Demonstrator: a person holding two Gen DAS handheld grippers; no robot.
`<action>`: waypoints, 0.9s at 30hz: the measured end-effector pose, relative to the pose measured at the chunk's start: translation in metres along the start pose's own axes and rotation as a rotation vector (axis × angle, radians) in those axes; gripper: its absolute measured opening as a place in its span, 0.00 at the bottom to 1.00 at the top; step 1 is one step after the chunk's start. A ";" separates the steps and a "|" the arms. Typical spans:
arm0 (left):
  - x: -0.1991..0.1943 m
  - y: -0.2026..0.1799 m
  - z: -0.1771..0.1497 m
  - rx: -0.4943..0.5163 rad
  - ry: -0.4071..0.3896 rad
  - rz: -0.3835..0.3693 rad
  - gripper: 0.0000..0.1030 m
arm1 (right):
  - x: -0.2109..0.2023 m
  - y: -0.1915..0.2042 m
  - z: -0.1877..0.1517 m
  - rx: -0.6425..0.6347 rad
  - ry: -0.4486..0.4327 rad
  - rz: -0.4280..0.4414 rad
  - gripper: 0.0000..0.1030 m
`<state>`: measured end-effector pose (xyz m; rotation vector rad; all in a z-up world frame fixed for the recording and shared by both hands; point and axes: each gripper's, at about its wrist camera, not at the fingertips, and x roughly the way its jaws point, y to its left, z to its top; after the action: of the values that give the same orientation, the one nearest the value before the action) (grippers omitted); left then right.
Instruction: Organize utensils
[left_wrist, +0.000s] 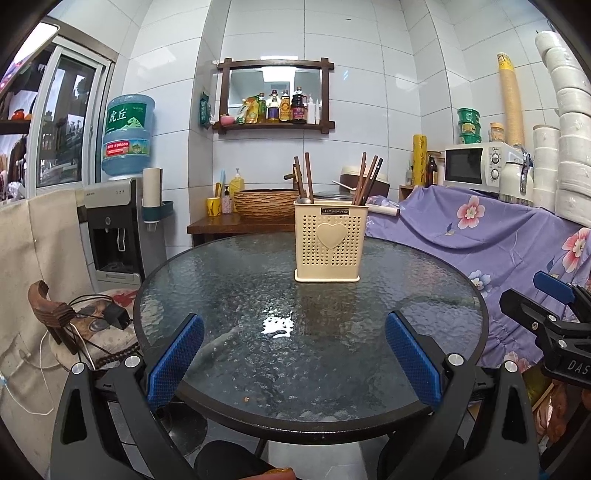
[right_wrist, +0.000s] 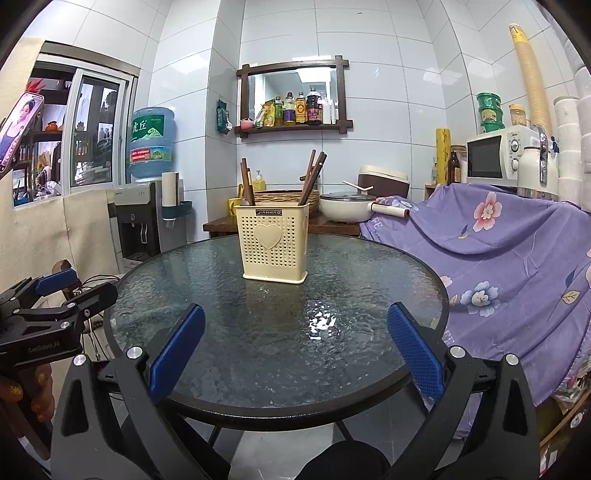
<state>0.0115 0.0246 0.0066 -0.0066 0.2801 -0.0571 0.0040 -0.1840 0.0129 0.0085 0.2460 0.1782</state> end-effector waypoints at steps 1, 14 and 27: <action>0.000 0.000 0.000 -0.002 0.001 -0.003 0.94 | 0.000 0.000 0.000 0.000 0.000 0.000 0.94; -0.001 0.005 0.001 -0.023 0.011 -0.017 0.94 | 0.005 0.000 -0.002 0.005 0.013 0.002 0.94; 0.001 0.003 0.000 -0.009 0.026 -0.008 0.94 | 0.006 -0.001 -0.003 0.004 0.015 0.003 0.94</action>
<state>0.0131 0.0273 0.0065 -0.0154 0.3064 -0.0636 0.0086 -0.1837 0.0083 0.0111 0.2610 0.1812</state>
